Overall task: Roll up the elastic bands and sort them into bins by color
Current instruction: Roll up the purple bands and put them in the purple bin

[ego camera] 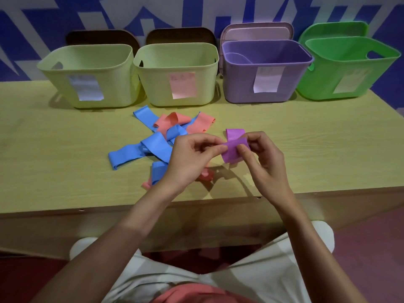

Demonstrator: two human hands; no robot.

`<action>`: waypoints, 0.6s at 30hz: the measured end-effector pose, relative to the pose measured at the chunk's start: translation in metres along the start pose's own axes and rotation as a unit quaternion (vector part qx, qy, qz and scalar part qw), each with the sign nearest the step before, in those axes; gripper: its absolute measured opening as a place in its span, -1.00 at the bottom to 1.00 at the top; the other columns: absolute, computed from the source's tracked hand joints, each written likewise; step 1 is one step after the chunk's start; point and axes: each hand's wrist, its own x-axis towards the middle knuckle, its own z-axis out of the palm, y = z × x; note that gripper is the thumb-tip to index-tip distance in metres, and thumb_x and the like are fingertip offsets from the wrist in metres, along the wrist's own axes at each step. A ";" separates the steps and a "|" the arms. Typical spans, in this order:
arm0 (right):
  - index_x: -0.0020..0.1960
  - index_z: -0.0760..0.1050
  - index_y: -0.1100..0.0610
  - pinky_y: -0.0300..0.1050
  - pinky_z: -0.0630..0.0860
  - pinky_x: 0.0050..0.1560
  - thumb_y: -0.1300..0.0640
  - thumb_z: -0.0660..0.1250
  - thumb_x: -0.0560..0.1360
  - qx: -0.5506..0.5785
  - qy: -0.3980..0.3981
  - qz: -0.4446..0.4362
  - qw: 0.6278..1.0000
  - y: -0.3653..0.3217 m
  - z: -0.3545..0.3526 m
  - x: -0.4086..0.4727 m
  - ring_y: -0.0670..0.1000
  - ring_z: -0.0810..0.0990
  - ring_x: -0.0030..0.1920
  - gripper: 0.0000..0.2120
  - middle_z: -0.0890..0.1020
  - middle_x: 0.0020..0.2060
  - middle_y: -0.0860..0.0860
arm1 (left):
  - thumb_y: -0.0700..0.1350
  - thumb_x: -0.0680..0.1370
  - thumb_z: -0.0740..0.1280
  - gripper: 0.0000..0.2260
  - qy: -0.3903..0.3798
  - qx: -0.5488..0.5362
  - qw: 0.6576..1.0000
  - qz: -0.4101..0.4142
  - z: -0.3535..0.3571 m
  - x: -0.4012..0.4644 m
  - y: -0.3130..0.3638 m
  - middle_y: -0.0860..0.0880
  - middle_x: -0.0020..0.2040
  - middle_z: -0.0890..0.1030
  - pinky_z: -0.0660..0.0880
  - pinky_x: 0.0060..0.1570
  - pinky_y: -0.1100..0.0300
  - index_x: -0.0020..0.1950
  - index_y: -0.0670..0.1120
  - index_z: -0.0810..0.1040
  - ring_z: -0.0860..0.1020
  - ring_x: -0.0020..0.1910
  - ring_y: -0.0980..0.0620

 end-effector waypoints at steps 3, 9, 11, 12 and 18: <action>0.02 0.43 0.16 -0.38 0.43 -0.12 0.28 0.28 0.57 -0.041 -0.024 -0.010 0.999 -0.002 -0.002 0.002 -0.03 0.60 -0.15 -0.93 0.61 -0.14 0.07 | -0.30 0.44 0.43 -0.89 -0.008 -0.044 0.998 -0.042 -0.001 -0.002 0.000 0.06 -0.33 0.63 0.45 -0.27 0.34 -0.18 -0.10 0.65 0.52 -0.34 0.19; 0.01 0.44 0.06 -0.34 0.42 -0.24 0.20 0.31 0.54 -0.045 -0.023 0.012 0.999 -0.003 -0.003 0.004 -0.14 0.60 -0.24 -0.91 0.66 -0.25 -0.09 | -0.27 0.45 0.37 -0.96 -0.045 -0.149 0.980 -0.121 -0.003 -0.005 -0.001 0.02 -0.40 0.52 0.36 -0.32 0.30 -0.14 -0.19 0.63 0.37 -0.40 0.10; 0.07 0.47 0.08 -0.35 0.40 -0.25 0.23 0.32 0.55 -0.025 -0.020 0.020 0.999 -0.005 -0.003 0.003 -0.17 0.56 -0.29 -0.87 0.65 -0.28 -0.04 | -0.29 0.49 0.34 -0.94 -0.057 -0.154 0.977 -0.134 -0.003 -0.006 0.000 0.01 -0.41 0.50 0.35 -0.33 0.31 -0.13 -0.21 0.62 0.37 -0.40 0.11; 0.09 0.48 0.08 -0.36 0.39 -0.26 0.25 0.32 0.55 -0.023 -0.020 0.019 0.999 -0.006 -0.003 0.002 -0.17 0.55 -0.30 -0.85 0.64 -0.30 -0.01 | -0.29 0.50 0.33 -0.93 -0.060 -0.153 0.977 -0.137 -0.003 -0.006 0.000 0.01 -0.41 0.50 0.35 -0.34 0.31 -0.12 -0.21 0.62 0.37 -0.41 0.12; -0.04 0.45 0.13 -0.40 0.38 -0.27 0.20 0.35 0.50 -0.044 0.009 0.025 0.999 -0.006 0.000 -0.002 -0.19 0.57 -0.30 -0.91 0.64 -0.31 -0.12 | -0.19 0.53 0.35 -0.90 -0.040 -0.041 0.996 -0.073 -0.001 -0.009 -0.004 0.02 -0.43 0.45 0.41 -0.34 0.09 -0.13 -0.08 0.66 0.38 -0.39 0.05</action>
